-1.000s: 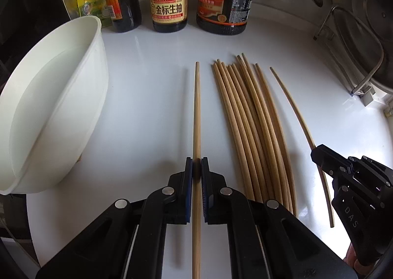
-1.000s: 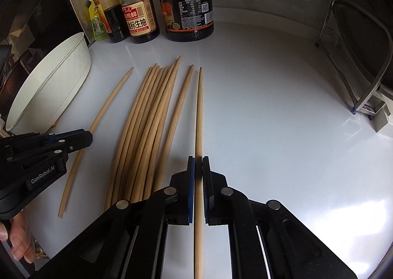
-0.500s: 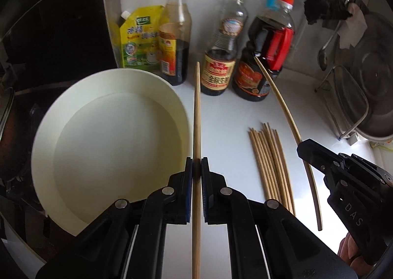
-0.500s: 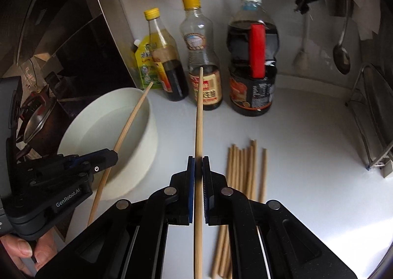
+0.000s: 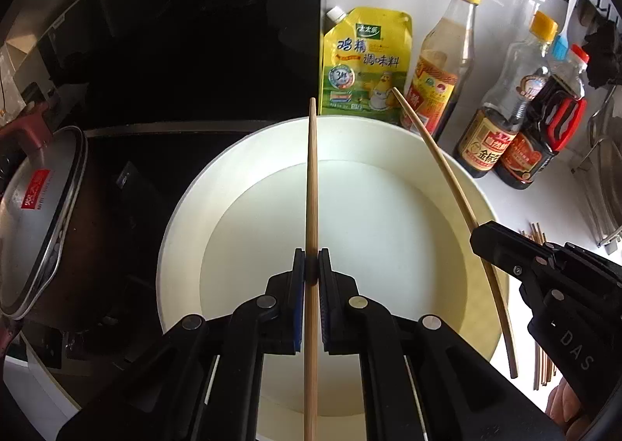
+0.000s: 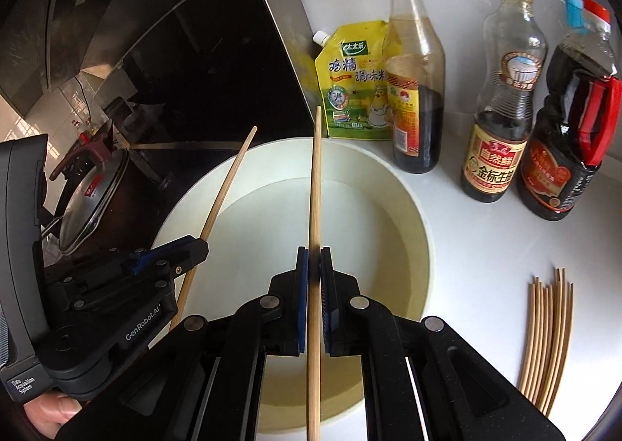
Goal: Organize utensils
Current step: 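Carry the left tool's chopstick into the water basin and open it while the right tool releases its own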
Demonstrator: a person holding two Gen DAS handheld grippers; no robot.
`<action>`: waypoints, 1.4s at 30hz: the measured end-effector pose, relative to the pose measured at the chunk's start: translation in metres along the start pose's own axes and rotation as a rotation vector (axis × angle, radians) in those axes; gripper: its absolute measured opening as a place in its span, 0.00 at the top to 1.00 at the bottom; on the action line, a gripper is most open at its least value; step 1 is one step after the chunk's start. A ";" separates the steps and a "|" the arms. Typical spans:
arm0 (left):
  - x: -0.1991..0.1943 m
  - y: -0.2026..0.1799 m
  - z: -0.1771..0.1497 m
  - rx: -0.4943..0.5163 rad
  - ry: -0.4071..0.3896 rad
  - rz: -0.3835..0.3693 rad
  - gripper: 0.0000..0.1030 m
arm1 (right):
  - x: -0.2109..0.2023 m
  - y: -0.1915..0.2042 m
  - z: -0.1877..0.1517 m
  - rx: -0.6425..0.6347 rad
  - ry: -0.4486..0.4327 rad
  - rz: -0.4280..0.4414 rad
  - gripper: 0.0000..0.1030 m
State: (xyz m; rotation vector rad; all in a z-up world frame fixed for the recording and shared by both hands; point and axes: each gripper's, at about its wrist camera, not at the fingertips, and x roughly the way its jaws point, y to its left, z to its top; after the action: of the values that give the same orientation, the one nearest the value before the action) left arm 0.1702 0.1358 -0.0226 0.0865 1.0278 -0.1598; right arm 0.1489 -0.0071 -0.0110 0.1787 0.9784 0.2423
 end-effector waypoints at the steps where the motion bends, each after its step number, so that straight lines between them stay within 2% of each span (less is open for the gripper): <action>1: 0.006 0.002 0.000 0.000 0.010 -0.001 0.93 | 0.007 0.001 0.001 0.002 0.014 -0.005 0.94; 12: 0.052 0.018 -0.006 0.011 0.102 -0.026 0.93 | 0.072 0.012 -0.011 -0.008 0.158 -0.049 0.94; 20: 0.063 0.023 -0.012 -0.004 0.130 -0.021 0.92 | 0.079 0.006 -0.015 0.013 0.189 -0.063 0.94; 22: 0.059 0.025 -0.012 -0.011 0.122 -0.017 0.85 | 0.074 0.006 -0.014 0.014 0.177 -0.058 0.87; 23: 0.056 0.027 -0.012 -0.014 0.115 -0.011 0.76 | 0.071 0.007 -0.013 0.007 0.165 -0.066 0.83; 24: 0.053 0.028 -0.012 -0.017 0.107 -0.004 0.67 | 0.069 0.008 -0.011 -0.001 0.153 -0.074 0.83; 26: 0.045 0.030 -0.011 -0.028 0.087 0.000 0.58 | 0.063 0.008 -0.010 -0.006 0.140 -0.080 0.83; 31: 0.028 0.033 -0.010 -0.044 0.062 0.016 0.54 | 0.051 0.004 -0.012 0.000 0.130 -0.086 0.82; 33: 0.021 0.033 -0.013 -0.050 0.056 0.027 0.41 | 0.046 0.004 -0.014 0.002 0.127 -0.085 0.81; 35: 0.014 0.034 -0.017 -0.060 0.044 0.030 0.35 | 0.039 0.006 -0.016 -0.005 0.118 -0.083 0.78; 41: -0.008 0.042 -0.027 -0.067 0.021 0.039 0.34 | 0.017 0.017 -0.026 -0.026 0.089 -0.072 0.73; 42: -0.012 0.043 -0.029 -0.067 0.017 0.042 0.34 | 0.013 0.018 -0.029 -0.027 0.085 -0.074 0.69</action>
State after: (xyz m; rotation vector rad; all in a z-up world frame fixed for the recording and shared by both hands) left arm 0.1472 0.1832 -0.0268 0.0483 1.0466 -0.0863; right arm 0.1296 0.0151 -0.0322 0.1075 1.0637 0.1963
